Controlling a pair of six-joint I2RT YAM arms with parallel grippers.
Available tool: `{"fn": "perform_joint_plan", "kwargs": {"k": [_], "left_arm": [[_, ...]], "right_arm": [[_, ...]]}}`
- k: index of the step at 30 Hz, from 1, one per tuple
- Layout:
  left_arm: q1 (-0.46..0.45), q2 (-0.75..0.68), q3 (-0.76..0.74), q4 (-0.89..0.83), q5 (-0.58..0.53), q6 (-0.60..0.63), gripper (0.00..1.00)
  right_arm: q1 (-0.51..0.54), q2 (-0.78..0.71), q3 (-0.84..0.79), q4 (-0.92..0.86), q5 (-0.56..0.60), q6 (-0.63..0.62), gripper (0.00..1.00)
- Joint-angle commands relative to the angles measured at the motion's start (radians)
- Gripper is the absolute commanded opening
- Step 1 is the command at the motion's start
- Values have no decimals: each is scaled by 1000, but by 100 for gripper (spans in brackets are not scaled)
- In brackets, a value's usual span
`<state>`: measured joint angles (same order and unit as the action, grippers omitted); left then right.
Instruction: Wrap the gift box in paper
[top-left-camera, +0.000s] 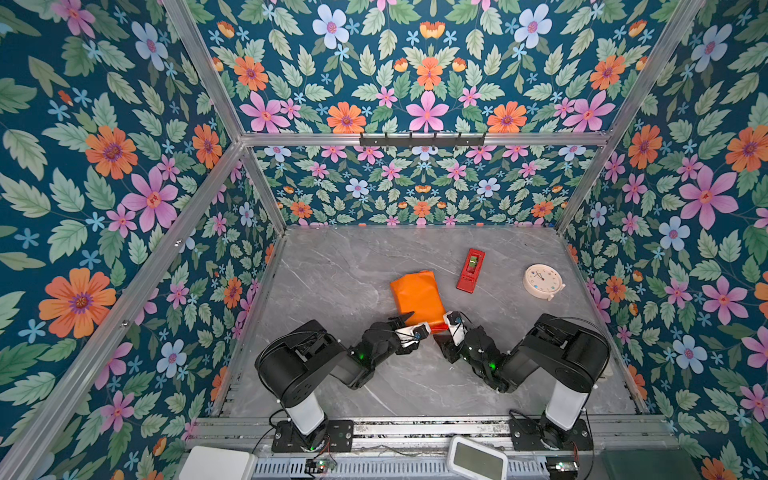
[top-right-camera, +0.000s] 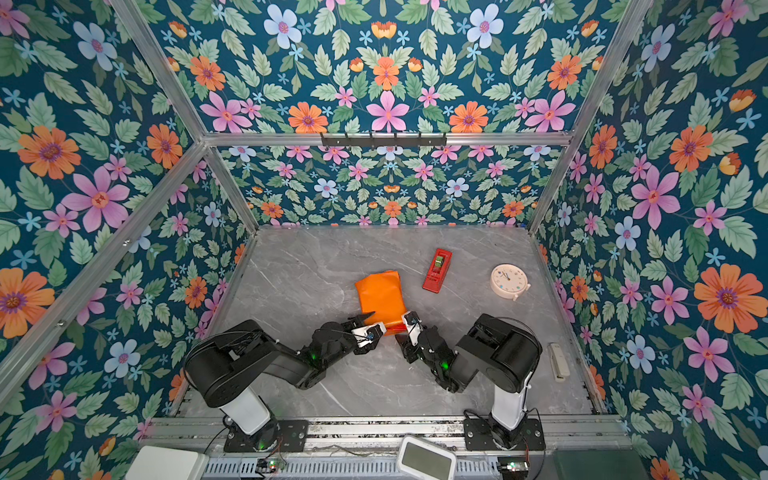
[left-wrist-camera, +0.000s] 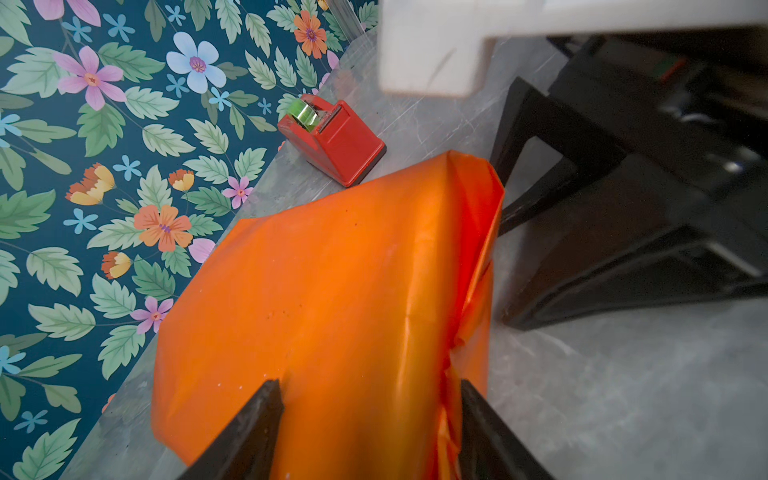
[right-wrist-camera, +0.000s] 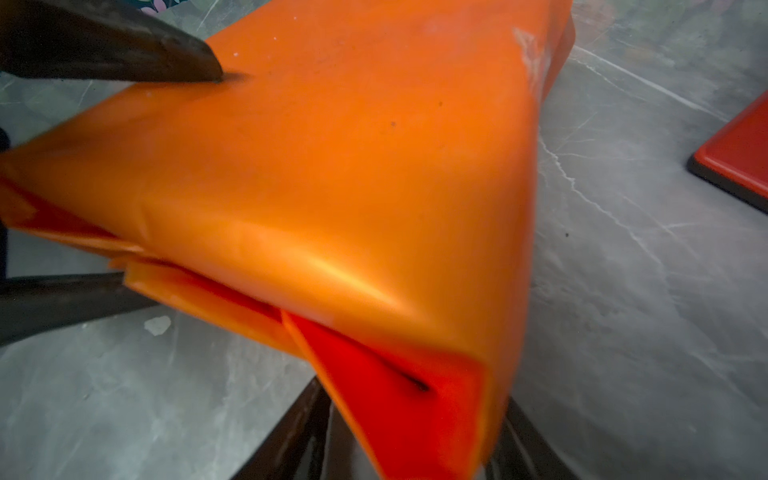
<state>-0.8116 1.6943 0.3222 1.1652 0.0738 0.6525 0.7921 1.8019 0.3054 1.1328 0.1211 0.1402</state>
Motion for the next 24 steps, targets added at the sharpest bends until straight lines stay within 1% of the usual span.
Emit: {"fn": "perform_joint_plan", "kwargs": {"k": [1, 6, 9, 14, 17, 24], "left_arm": [[3, 11, 1, -53, 19, -22, 65], [3, 23, 6, -61, 23, -23, 64], [4, 22, 4, -62, 29, -22, 63], [6, 22, 5, -62, 32, -19, 63], [5, 24, 3, -62, 35, -16, 63], [5, 24, 3, -62, 39, -14, 63]], "right_arm": [[-5, -12, -8, -34, -7, 25, 62], [-12, -32, 3, -52, -15, 45, 73], [-22, -38, 6, -44, -17, 68, 78], [-54, -54, 12, -47, -36, 104, 83], [-55, -59, 31, -64, -55, 105, 85], [-66, -68, 46, -57, -70, 137, 87]]}}
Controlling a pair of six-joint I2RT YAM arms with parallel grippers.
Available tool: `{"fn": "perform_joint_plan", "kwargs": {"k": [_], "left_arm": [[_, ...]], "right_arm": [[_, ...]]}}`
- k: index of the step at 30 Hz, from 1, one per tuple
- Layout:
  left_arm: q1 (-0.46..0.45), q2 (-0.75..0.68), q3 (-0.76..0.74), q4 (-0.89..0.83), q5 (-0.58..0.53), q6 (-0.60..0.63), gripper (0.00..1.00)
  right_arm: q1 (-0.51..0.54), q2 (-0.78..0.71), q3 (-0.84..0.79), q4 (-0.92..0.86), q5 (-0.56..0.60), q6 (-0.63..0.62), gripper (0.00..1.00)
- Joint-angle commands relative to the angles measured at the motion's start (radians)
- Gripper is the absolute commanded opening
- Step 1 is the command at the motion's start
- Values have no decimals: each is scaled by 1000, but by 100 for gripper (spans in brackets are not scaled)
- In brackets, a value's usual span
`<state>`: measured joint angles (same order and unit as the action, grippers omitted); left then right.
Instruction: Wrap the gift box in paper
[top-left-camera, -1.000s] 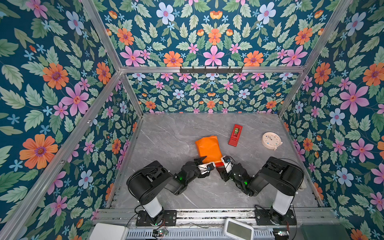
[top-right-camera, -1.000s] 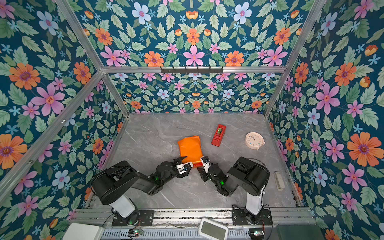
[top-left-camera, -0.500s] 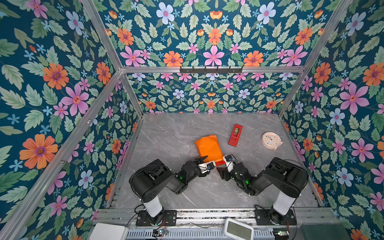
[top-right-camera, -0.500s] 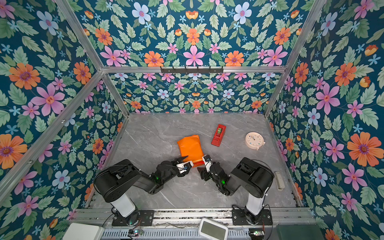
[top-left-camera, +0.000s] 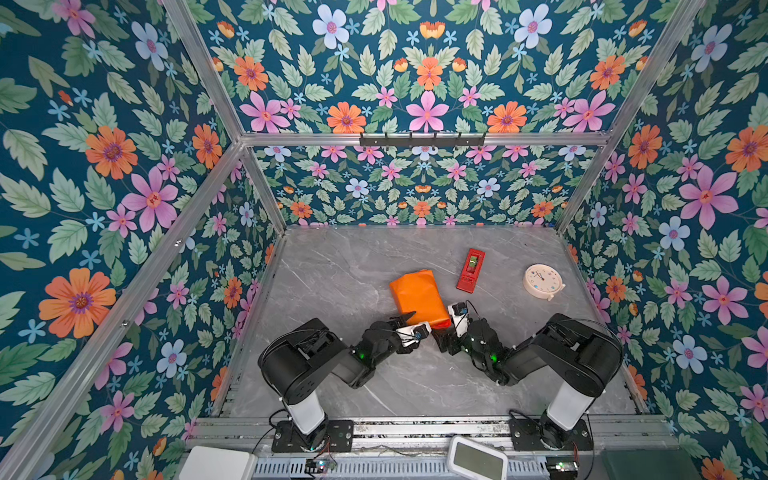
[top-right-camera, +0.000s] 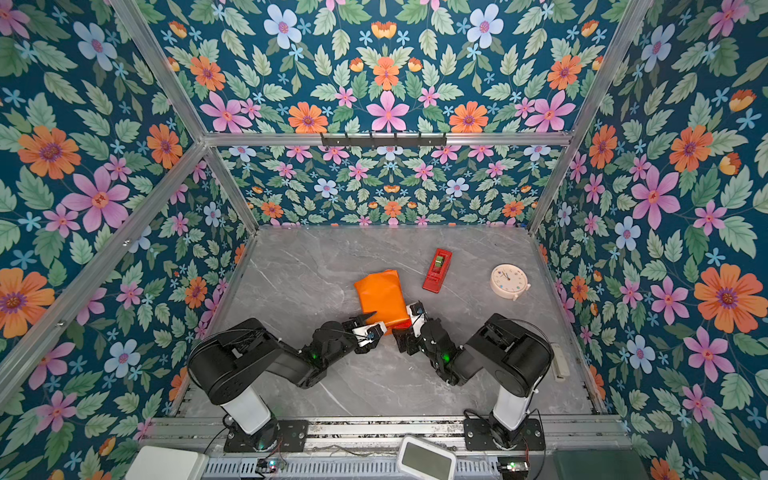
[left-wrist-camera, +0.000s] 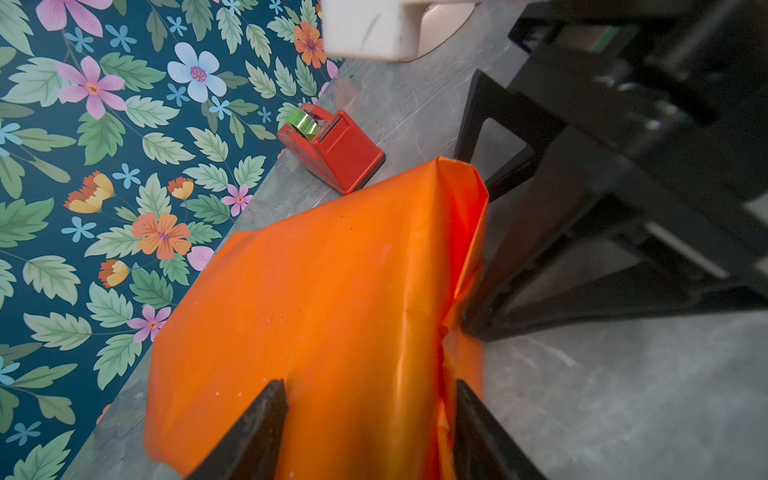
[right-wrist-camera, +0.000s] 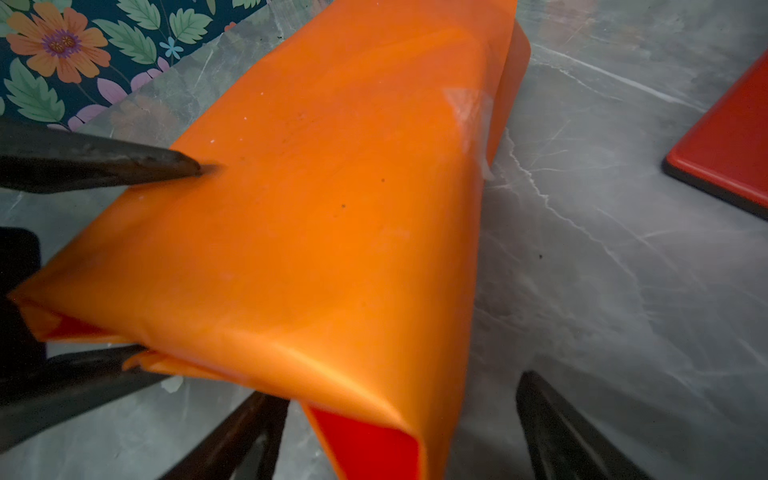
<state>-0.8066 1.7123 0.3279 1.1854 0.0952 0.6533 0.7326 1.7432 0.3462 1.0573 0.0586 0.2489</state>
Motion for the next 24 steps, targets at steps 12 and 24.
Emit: {"fn": "perform_joint_plan", "kwargs": {"k": [12, 24], "left_arm": [[1, 4, -3, -83, 20, -11, 62], [0, 13, 12, -89, -5, -17, 56]], "right_arm": [[-15, -51, 30, -17, -70, 93, 97], [-13, -66, 32, -40, -69, 129, 97]]}}
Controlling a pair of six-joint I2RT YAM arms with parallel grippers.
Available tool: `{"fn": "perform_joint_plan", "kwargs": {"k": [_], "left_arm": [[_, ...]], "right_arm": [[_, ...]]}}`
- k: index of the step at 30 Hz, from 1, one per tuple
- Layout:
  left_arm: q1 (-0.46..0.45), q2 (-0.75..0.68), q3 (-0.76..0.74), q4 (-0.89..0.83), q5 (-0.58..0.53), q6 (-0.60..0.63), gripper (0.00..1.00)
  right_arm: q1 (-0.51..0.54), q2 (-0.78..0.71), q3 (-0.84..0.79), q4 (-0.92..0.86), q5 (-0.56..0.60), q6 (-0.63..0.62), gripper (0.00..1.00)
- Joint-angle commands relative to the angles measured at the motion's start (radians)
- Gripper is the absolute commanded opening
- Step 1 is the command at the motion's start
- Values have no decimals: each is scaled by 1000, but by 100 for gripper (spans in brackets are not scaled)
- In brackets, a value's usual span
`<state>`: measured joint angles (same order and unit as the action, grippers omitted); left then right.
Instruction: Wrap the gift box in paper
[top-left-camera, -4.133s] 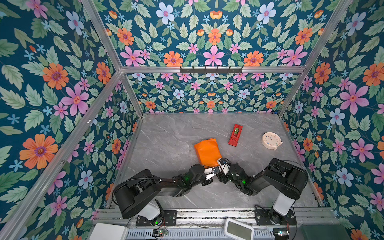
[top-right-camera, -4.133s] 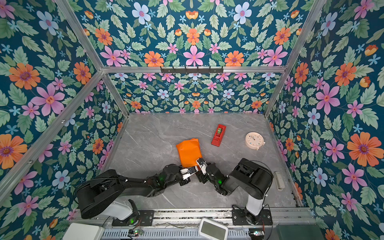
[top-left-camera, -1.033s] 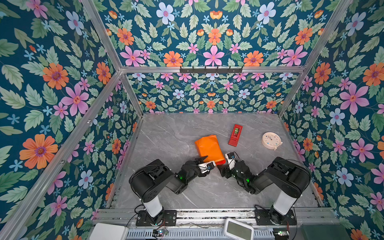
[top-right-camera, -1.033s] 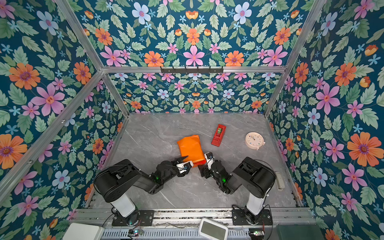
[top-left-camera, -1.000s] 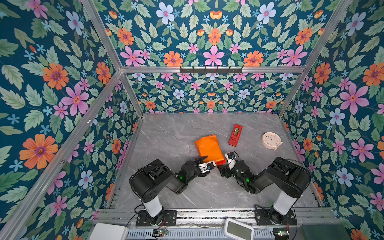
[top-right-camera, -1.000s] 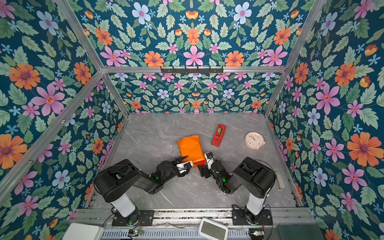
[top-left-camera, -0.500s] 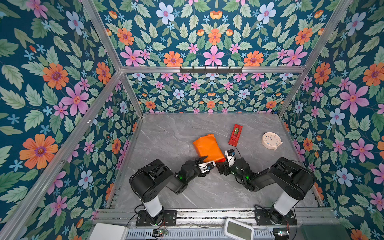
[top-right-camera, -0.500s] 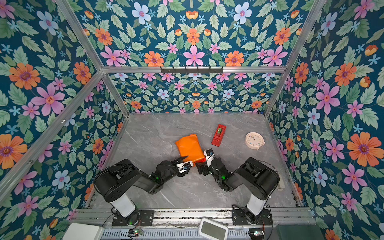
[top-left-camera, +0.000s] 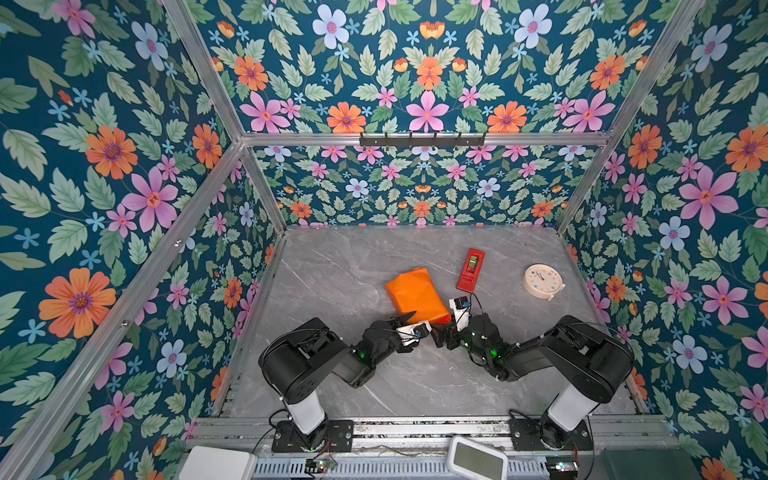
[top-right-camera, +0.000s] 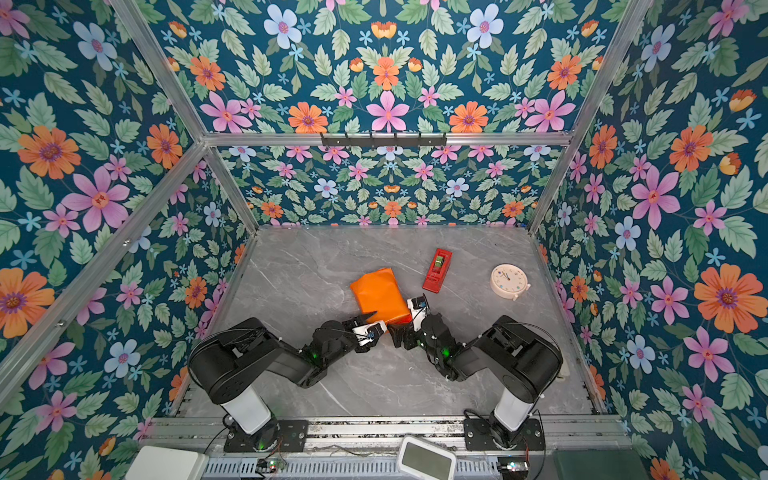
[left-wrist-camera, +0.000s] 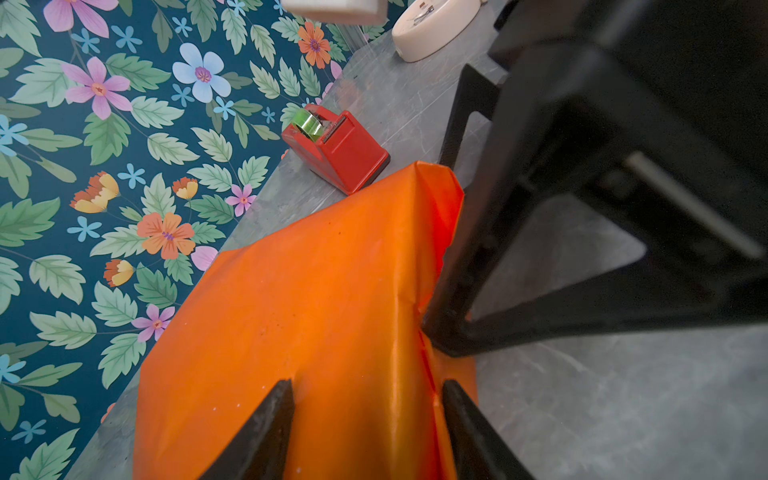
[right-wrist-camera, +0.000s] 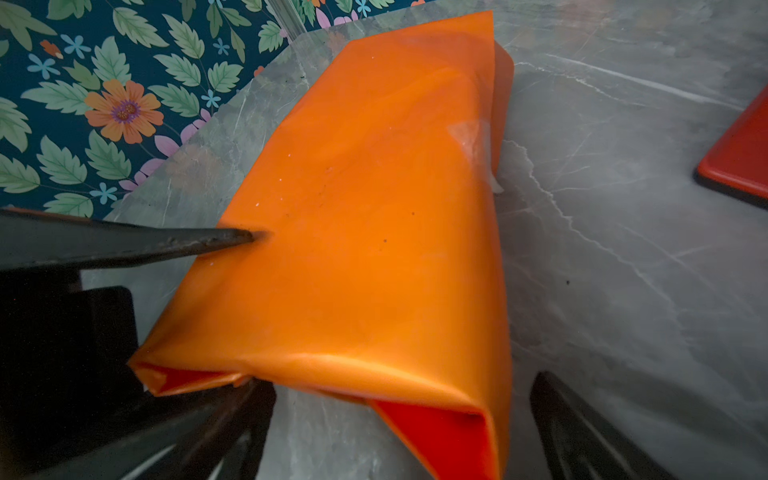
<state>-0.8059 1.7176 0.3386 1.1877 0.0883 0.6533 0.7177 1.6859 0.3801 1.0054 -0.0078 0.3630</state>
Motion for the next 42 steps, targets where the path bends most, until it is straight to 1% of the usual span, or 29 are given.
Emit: {"fn": "perform_joint_plan", "kwargs": {"k": [1, 2, 11, 14, 16, 19, 24, 27, 30, 34, 38, 39, 42], "left_arm": [[-1, 8, 2, -91, 2, -17, 55], [0, 8, 2, -92, 2, -17, 54], [0, 11, 6, -98, -1, -19, 52], [-1, 11, 6, -97, -5, -19, 52], [-1, 11, 6, -96, -7, -21, 52], [-1, 11, 7, -96, -7, -21, 52], [0, 13, 8, -97, -8, -21, 52], [0, 11, 8, -97, -9, -21, 52], [0, 10, 7, -96, -9, -21, 53], [-1, 8, 7, -96, -8, -21, 53], [-1, 7, 5, -94, -6, -19, 53], [0, 7, 5, -94, -6, -20, 54], [0, 7, 5, -94, -5, -17, 54]], "right_arm": [[0, -15, -8, 13, -2, 16, 97], [1, -20, -17, 13, 3, 13, 97], [-20, -215, -58, -192, 36, -51, 99], [-43, -268, -51, -256, 17, -67, 99], [-63, -295, -25, -334, -8, -64, 99], [-70, -303, 1, -388, -44, -77, 99], [-71, -262, 11, -394, -61, -117, 98], [-72, -228, 14, -378, -81, -153, 95], [-72, -170, 38, -371, -123, -213, 93], [-73, -92, 65, -300, -146, -274, 91], [-82, -37, 105, -274, -174, -294, 89], [-83, 5, 109, -258, -184, -297, 88], [-82, 34, 119, -239, -207, -298, 84]]}}
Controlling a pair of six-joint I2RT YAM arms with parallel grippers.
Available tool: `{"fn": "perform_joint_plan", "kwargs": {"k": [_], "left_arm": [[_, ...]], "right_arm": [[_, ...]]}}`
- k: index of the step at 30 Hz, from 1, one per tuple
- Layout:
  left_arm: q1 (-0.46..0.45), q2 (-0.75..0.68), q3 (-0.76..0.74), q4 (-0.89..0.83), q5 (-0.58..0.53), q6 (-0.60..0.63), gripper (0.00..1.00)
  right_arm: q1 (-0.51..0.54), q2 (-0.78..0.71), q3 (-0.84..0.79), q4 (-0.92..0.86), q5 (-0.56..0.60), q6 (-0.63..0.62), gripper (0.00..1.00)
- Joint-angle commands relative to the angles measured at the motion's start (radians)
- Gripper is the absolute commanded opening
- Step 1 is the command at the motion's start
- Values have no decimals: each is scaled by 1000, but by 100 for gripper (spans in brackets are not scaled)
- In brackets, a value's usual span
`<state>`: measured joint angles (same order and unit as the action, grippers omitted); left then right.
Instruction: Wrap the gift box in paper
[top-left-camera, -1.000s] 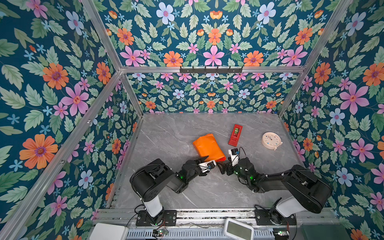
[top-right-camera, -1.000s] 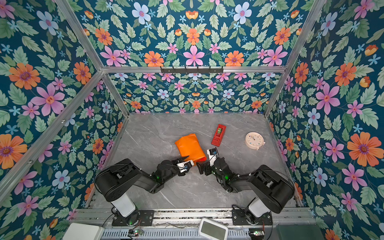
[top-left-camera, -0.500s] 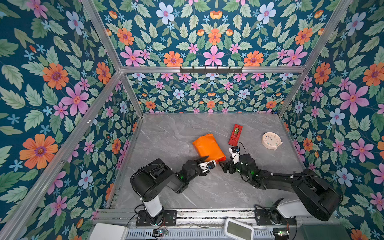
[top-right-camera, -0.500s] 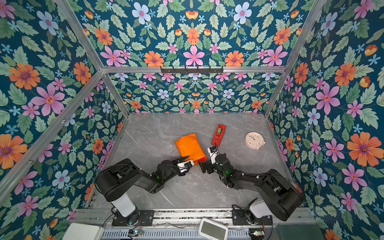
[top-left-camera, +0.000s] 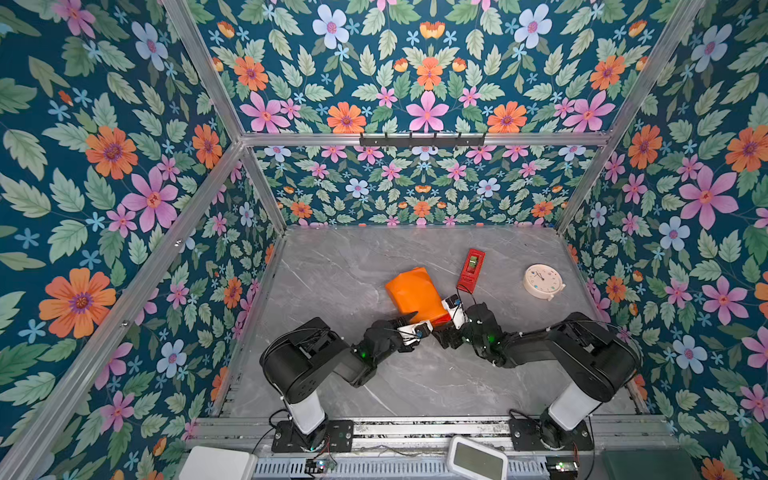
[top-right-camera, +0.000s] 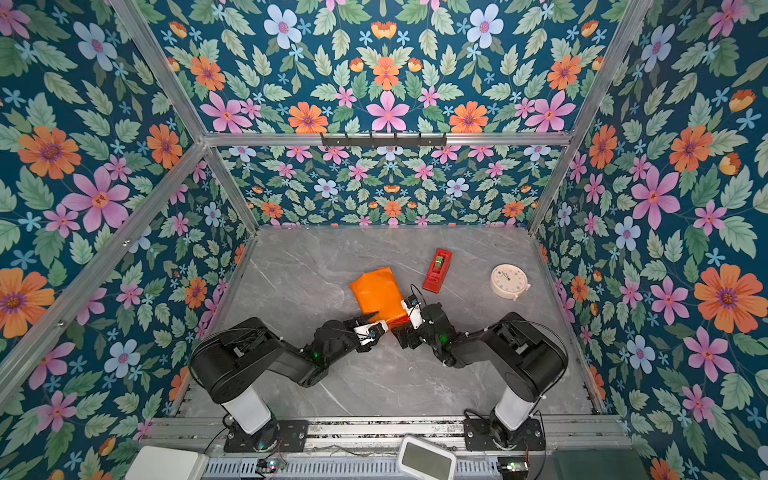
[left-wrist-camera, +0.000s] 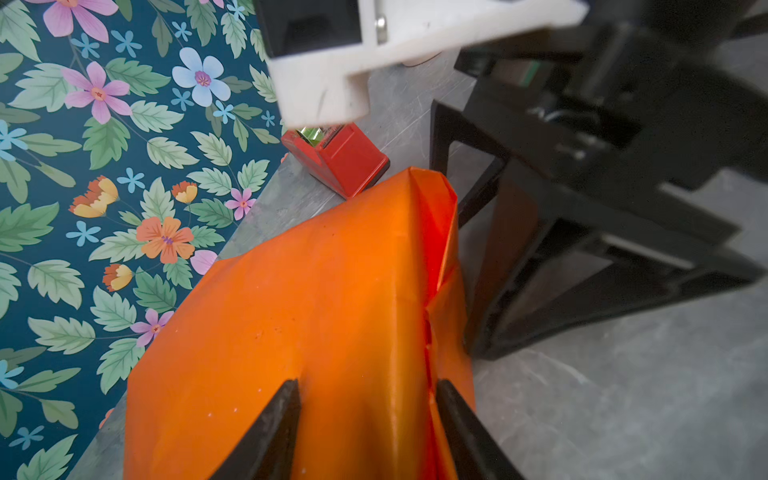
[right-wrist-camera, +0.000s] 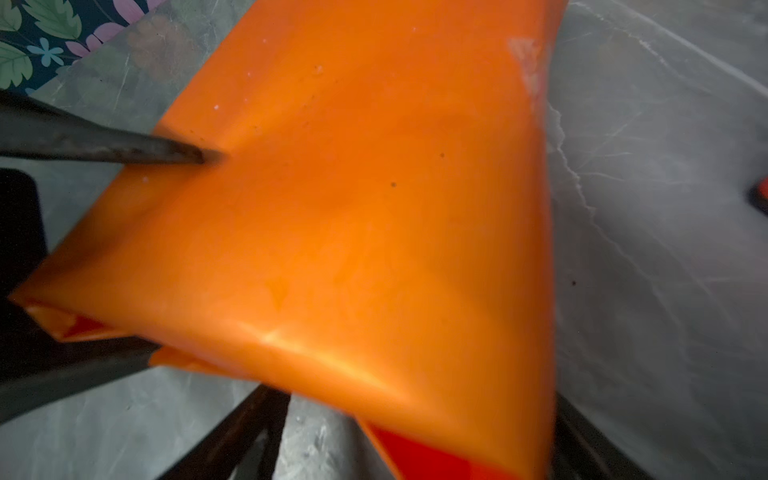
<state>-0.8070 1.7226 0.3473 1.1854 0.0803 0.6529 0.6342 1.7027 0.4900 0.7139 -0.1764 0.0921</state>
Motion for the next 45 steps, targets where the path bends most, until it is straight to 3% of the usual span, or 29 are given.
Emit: {"fn": "perform_joint_plan", "kwargs": {"k": [1, 13, 24, 37, 45], "left_arm": [[1, 2, -4, -92, 3, -16, 54], [-1, -10, -4, -100, 4, -12, 62], [-4, 28, 28, -115, -21, -4, 76], [-5, 77, 13, -34, -51, -7, 60], [-3, 80, 10, -24, -51, -12, 59]], "right_arm": [[1, 23, 9, 59, -44, -25, 82], [1, 31, -14, 137, -53, 70, 67], [1, 35, -29, 179, -61, 148, 62], [1, 14, -33, 169, -43, 150, 62], [2, -35, -60, 124, -12, 144, 71]]}}
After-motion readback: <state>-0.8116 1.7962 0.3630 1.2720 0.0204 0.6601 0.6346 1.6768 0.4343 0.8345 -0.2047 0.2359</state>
